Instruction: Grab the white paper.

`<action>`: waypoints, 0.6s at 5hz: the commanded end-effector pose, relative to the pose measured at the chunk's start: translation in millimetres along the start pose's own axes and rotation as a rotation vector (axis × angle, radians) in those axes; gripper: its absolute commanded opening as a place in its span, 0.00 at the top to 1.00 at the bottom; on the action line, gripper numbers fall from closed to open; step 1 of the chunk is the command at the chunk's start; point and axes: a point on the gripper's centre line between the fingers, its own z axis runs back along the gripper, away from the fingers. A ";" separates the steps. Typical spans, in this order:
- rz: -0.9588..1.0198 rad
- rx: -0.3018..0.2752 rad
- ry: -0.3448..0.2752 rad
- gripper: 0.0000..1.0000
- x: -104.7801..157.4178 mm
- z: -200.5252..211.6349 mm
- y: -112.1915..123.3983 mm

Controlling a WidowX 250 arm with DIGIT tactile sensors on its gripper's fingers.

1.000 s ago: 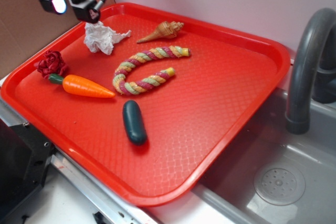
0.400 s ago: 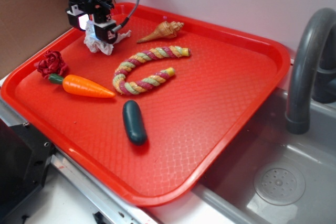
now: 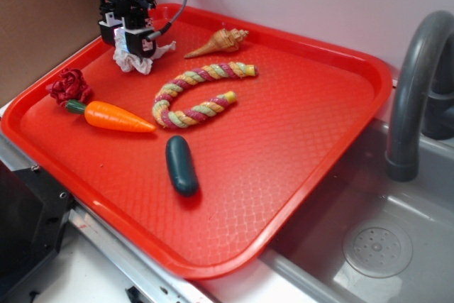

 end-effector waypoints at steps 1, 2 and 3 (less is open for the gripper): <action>-0.021 0.059 -0.037 1.00 -4.2 20.1 2.7; 0.023 0.202 -0.081 1.00 -23.5 40.7 -16.6; 0.018 0.282 -0.188 1.00 -59.2 77.4 -52.0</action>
